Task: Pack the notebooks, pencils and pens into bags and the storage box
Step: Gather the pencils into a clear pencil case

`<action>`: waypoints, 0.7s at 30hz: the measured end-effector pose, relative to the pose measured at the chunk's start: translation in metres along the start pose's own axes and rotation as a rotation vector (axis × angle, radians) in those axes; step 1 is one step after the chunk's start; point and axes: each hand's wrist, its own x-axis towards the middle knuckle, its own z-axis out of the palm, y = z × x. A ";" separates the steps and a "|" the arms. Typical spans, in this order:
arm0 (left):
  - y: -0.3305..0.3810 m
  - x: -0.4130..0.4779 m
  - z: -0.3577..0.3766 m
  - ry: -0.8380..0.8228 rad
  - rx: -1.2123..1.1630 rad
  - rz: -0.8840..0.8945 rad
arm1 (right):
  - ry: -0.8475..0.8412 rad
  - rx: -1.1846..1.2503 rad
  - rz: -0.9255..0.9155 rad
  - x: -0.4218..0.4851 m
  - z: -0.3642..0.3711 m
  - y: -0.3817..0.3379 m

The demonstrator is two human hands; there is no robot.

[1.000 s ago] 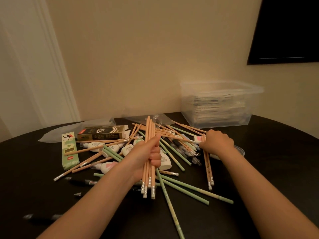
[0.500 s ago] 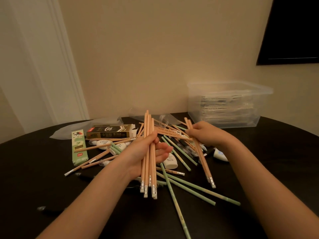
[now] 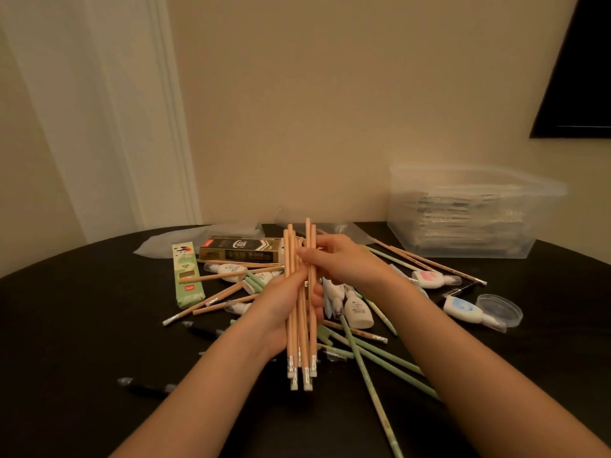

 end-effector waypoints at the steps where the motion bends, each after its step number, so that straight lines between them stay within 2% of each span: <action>1: 0.001 0.002 -0.001 -0.004 -0.029 -0.016 | 0.023 -0.037 -0.010 0.002 0.002 0.000; 5: 0.004 0.006 -0.007 0.015 -0.083 -0.043 | 0.160 -0.168 0.058 0.011 -0.014 0.017; 9: 0.009 0.007 -0.010 0.044 -0.148 -0.048 | 0.261 -0.575 0.168 0.021 -0.052 0.053; 14: 0.010 0.009 -0.016 0.059 -0.158 -0.023 | 0.147 -0.918 0.284 0.026 -0.069 0.071; 21: 0.011 0.014 -0.021 0.057 -0.186 -0.026 | 0.050 -0.990 0.331 0.037 -0.065 0.067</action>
